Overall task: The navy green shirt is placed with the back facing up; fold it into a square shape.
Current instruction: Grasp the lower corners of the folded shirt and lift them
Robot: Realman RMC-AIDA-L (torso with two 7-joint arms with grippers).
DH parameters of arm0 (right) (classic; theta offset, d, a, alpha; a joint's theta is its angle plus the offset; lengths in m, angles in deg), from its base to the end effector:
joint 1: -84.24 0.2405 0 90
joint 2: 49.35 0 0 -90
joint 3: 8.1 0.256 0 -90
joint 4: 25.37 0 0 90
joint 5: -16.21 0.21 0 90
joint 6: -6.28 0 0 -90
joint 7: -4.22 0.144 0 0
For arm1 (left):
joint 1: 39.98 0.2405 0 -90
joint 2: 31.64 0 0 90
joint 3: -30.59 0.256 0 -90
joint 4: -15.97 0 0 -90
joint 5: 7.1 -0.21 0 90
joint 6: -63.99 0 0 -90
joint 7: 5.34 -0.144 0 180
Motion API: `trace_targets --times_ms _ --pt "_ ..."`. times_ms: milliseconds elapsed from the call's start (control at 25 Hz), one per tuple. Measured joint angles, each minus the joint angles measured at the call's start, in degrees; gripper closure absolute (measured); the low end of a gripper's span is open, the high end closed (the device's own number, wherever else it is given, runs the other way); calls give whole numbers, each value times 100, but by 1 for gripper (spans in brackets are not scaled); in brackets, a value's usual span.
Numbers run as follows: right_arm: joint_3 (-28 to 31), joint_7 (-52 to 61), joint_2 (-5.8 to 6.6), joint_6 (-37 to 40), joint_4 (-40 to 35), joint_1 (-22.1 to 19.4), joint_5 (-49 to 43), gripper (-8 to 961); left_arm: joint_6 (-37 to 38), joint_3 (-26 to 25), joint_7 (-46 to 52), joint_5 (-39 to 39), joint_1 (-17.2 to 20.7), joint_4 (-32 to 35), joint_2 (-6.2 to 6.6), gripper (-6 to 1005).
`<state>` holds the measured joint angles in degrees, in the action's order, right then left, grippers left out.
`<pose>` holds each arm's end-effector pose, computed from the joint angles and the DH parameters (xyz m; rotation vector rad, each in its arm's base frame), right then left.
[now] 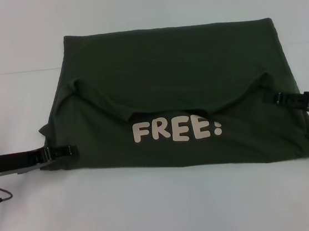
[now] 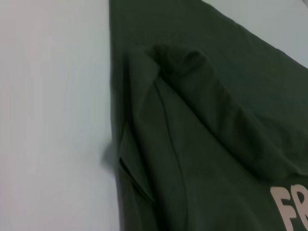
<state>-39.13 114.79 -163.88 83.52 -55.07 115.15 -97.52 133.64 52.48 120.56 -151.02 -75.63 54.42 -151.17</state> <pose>0.3083 0.3555 0.0302 -2.1851 1.4962 0.8340 -0.3299 0.3624 0.0163 -2.0364 -1.6742 -0.3749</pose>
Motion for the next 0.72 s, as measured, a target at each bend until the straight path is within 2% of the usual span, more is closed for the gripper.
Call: trace_targets --times_ms 240,440,560,720 --pt "-8 0 -8 25 0 -1 -1 213 -117 7 7 -60 20 128 -1 288" --pt "-9 0 -8 28 0 -14 -1 214 -122 48 8 -231 -18 125 12 503" --pt "-12 1 -8 28 -1 -16 -1 215 -107 70 24 -249 -28 117 12 732" --pt "-30 28 0 28 -21 -16 -1 217 -72 70 30 -251 -34 114 11 814"
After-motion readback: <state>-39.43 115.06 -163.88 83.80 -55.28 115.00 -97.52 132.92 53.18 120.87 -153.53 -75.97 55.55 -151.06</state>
